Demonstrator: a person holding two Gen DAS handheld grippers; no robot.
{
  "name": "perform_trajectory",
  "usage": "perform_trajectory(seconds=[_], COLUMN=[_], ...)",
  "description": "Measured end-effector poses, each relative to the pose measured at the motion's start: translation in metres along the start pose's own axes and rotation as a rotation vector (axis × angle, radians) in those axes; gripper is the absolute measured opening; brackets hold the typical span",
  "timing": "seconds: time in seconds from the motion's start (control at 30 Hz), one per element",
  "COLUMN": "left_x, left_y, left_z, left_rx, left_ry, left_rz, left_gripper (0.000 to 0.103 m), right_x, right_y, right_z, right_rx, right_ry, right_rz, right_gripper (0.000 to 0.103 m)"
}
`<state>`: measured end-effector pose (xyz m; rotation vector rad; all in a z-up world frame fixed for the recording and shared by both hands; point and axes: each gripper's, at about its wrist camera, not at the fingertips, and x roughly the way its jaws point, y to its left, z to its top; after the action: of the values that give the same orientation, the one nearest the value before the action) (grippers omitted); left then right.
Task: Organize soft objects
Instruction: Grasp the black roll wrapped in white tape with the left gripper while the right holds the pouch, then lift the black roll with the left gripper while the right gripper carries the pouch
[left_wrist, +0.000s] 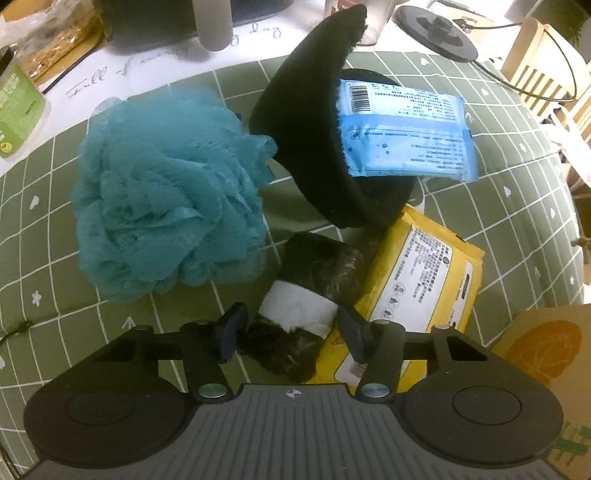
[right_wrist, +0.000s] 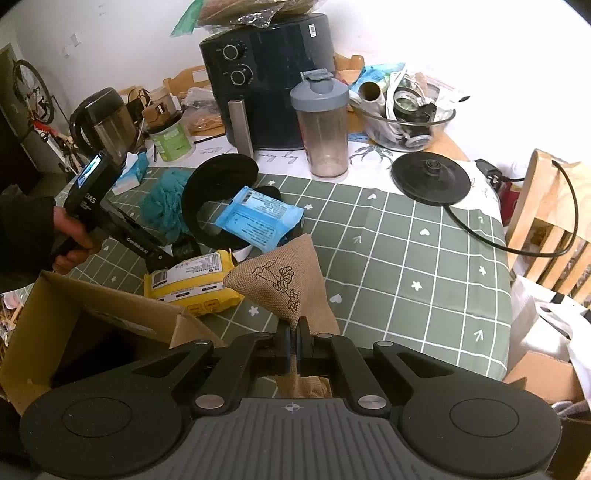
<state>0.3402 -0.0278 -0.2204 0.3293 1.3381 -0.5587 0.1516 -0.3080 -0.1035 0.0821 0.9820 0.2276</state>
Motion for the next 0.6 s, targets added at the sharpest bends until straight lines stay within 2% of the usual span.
perform_trajectory(seconds=[0.23, 0.4, 0.47, 0.6], left_x=[0.009, 0.008, 0.004, -0.013], left_y=[-0.004, -0.006, -0.006, -0.002], left_z=[0.005, 0.005, 0.002, -0.005], left_rx=[0.015, 0.013, 0.006, -0.010], left_ry=[0.016, 0.041, 0.033, -0.005], left_rz=[0.011, 0.051, 0.069, 0.057], left_gripper=[0.047, 0.046, 0.045, 0.045], right_x=[-0.001, -0.003, -0.004, -0.006], right_y=[0.006, 0.013, 0.014, 0.017], right_z=[-0.002, -0.001, 0.000, 0.001], right_rx=[0.005, -0.008, -0.011, -0.014], right_ry=[0.000, -0.002, -0.003, -0.005], right_rz=[-0.005, -0.008, -0.010, -0.013], right_gripper=[0.005, 0.005, 0.005, 0.005])
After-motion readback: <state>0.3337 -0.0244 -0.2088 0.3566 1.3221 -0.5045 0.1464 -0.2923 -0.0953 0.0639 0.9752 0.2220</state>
